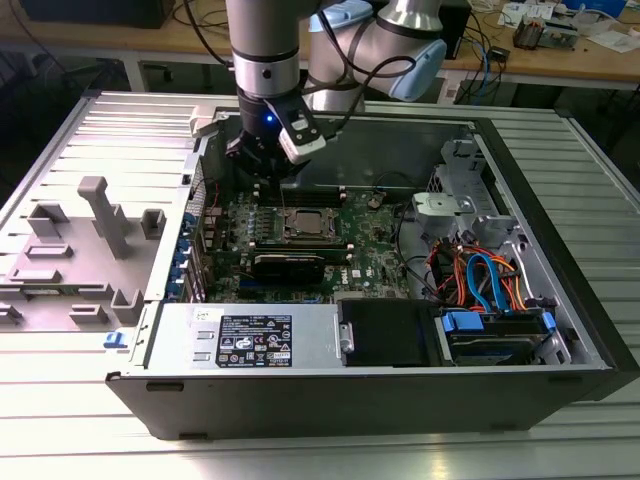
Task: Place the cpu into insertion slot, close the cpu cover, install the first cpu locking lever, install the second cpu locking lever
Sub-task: 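Install the first cpu locking lever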
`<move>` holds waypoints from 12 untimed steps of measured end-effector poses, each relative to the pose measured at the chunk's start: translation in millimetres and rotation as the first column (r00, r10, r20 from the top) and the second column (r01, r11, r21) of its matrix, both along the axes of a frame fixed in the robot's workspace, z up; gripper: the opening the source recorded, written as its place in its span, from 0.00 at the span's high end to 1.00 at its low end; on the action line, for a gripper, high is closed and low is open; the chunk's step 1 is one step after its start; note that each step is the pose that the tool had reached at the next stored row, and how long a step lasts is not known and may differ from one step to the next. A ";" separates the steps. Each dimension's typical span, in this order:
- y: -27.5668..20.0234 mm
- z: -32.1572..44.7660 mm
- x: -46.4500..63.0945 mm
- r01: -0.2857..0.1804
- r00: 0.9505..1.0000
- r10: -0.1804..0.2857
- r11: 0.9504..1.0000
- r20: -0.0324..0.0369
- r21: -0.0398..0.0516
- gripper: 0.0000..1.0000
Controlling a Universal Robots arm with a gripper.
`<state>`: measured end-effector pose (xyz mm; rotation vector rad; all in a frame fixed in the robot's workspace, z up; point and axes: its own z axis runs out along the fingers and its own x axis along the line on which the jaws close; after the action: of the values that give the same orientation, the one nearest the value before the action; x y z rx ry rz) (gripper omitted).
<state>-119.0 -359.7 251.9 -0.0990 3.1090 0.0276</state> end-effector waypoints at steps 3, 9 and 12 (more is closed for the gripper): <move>2.5 0.0 -0.4 0.000 1.000 0.000 1.000 0.000 0.000 0.89; 6.1 1.1 -0.5 0.001 1.000 -0.001 1.000 0.000 0.000 0.89; 8.3 1.8 -0.6 0.001 1.000 -0.001 1.000 0.000 0.000 0.89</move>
<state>-119.5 -351.5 253.8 -0.0978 3.1090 0.0273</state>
